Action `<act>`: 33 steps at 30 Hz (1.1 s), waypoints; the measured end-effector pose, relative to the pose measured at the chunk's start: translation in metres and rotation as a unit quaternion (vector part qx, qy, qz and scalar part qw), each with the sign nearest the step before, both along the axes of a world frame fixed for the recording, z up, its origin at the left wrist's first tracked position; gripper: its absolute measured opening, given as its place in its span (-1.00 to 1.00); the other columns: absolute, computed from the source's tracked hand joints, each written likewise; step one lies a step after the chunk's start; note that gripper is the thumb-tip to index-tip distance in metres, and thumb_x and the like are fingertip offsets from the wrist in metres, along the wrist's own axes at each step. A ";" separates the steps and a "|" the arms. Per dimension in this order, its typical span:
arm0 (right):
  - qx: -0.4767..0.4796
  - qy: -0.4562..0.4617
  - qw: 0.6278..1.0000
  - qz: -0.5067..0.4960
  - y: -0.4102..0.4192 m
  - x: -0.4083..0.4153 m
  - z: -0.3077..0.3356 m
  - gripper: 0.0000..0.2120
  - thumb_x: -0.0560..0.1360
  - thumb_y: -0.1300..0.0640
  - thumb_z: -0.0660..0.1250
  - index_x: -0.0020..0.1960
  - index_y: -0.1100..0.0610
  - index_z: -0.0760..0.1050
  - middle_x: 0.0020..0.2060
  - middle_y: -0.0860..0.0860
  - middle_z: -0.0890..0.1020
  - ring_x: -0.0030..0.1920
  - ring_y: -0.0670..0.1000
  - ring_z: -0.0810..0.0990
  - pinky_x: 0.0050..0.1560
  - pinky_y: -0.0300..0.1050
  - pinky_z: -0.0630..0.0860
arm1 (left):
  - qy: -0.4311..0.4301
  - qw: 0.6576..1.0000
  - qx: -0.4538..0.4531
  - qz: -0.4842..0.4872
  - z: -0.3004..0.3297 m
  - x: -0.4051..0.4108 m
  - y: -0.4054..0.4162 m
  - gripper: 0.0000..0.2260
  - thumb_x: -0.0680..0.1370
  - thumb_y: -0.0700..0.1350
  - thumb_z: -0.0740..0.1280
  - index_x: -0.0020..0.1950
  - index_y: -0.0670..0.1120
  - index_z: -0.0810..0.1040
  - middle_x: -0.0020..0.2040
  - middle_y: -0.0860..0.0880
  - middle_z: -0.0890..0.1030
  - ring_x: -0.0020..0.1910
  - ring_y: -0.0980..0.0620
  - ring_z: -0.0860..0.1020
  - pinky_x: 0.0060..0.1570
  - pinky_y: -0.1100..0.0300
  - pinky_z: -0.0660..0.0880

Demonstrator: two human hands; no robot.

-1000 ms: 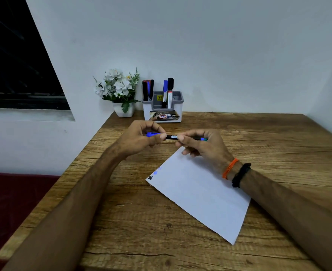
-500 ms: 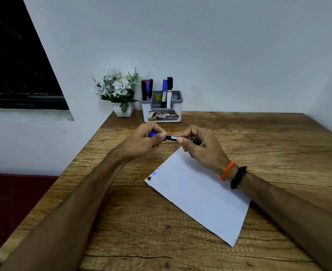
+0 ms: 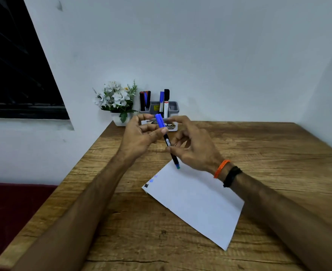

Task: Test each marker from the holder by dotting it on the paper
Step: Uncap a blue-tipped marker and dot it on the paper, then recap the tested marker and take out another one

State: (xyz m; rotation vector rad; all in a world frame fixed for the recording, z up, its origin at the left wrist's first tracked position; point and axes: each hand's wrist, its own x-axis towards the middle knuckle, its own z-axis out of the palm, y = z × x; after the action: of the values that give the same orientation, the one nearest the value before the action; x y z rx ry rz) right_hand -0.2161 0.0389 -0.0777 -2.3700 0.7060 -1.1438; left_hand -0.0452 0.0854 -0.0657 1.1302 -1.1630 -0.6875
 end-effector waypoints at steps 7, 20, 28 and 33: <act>-0.079 0.040 0.996 -0.004 0.011 0.003 0.017 -0.14 0.36 0.10 0.54 0.53 -0.10 0.18 -0.34 -0.17 0.60 -0.28 -0.17 0.63 -0.17 -0.20 0.59 | -0.009 0.999 -0.029 0.014 0.011 -0.012 0.006 -0.49 0.38 -0.27 0.49 0.24 -0.18 0.34 -0.35 0.06 0.67 -0.31 0.21 0.65 -0.31 0.37 0.52; -0.032 0.012 0.999 -0.006 -0.004 0.008 0.018 -0.11 0.32 0.12 0.57 0.50 -0.20 0.19 -0.35 -0.11 0.65 -0.32 -0.11 0.63 -0.16 -0.03 0.63 | -0.140 0.987 0.021 0.073 -0.015 0.016 -0.014 -0.50 0.40 0.27 0.41 0.15 -0.06 0.48 -0.03 -0.01 0.68 -0.03 0.09 0.65 0.03 0.05 0.58; -0.020 0.014 0.997 -0.067 -0.047 0.015 0.026 -0.12 0.34 0.10 0.57 0.47 -0.27 0.16 -0.31 -0.10 0.67 -0.30 -0.16 0.65 -0.10 -0.03 0.67 | -0.524 0.817 0.203 0.130 -0.053 0.043 -0.031 -0.32 0.49 0.41 0.07 0.38 -0.05 0.41 0.42 -0.08 0.42 0.39 -0.07 0.36 0.37 -0.12 0.29; -0.021 -0.023 0.993 -0.112 -0.081 0.026 0.036 -0.13 0.34 0.13 0.56 0.50 -0.17 0.19 -0.31 -0.09 0.68 -0.28 -0.11 0.66 -0.05 -0.05 0.65 | -0.559 0.789 0.228 0.113 -0.056 0.039 -0.033 -0.38 0.55 0.35 -0.01 0.48 0.02 0.28 0.54 -0.05 0.23 0.53 -0.10 0.14 0.45 -0.09 0.05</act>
State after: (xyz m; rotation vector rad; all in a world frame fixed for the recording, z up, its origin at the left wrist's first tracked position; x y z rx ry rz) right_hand -0.1902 -0.0420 -0.0420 -2.3340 0.9607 -1.3129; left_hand -0.0057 0.0528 -0.1218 2.2025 -1.8303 -0.0141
